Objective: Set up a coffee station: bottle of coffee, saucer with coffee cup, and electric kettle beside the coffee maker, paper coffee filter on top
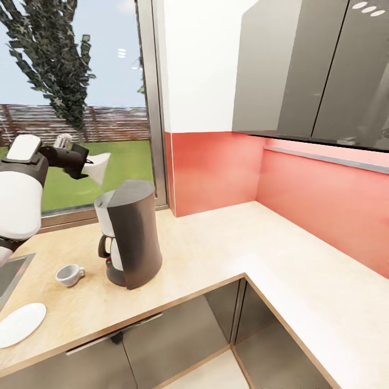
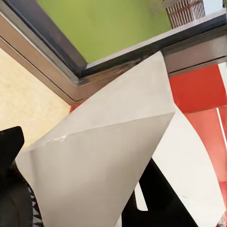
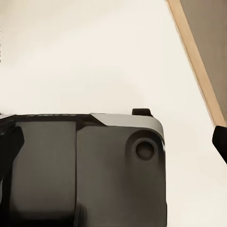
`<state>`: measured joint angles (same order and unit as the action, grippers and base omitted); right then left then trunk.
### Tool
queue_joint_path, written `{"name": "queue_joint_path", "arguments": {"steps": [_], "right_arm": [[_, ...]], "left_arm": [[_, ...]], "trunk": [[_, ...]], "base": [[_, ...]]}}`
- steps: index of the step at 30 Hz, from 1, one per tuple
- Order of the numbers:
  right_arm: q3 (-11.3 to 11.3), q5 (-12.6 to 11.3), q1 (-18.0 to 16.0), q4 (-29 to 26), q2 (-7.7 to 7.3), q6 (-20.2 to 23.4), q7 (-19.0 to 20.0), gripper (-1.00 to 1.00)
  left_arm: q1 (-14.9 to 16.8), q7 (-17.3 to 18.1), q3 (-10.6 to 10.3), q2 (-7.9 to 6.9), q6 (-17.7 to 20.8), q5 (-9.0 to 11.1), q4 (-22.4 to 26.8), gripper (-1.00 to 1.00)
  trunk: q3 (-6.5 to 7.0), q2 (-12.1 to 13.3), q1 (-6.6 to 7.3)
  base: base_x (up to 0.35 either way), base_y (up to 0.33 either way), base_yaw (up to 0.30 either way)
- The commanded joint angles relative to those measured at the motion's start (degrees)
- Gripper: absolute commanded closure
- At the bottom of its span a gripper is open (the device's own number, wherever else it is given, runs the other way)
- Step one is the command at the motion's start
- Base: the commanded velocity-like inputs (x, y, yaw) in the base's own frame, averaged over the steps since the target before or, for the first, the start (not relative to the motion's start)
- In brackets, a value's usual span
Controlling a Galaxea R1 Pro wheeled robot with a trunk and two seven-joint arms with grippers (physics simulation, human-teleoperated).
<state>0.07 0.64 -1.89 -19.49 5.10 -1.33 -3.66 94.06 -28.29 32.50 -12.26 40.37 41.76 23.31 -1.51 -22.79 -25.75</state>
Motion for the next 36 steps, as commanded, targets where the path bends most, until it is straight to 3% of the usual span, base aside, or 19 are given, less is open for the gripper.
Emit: {"name": "queue_joint_path", "arguments": {"steps": [1,5,8,36], "right_arm": [[0.01,0.06,-0.05,0.04,0.01,-0.32,-0.2,-1.0],[0.01,0.06,-0.05,0.02,0.0,-0.55,-0.2,-1.0],[0.01,0.06,-0.05,0.06,0.0,-0.59,-0.2,-1.0],[0.01,0.06,-0.05,0.06,0.0,-0.6,-0.2,-1.0]], "left_arm": [[0.05,-0.54,0.2,0.09,0.71,1.12,0.04,1.0],[-0.38,-0.54,0.12,0.1,2.4,4.23,0.1,1.0],[-1.03,-0.54,0.11,-0.01,2.76,5.26,0.13,1.0],[-3.43,-0.63,0.02,-0.32,6.46,5.35,0.11,1.0]], "trunk": [[-0.14,-0.13,-0.04],[-0.14,-0.13,-0.04],[-0.14,-0.13,-0.04],[-0.14,-0.13,-0.04]], "base": [[0.0,0.0,-0.001],[0.0,0.0,0.0],[0.0,0.0,0.0],[0.0,0.0,0.0]]}}
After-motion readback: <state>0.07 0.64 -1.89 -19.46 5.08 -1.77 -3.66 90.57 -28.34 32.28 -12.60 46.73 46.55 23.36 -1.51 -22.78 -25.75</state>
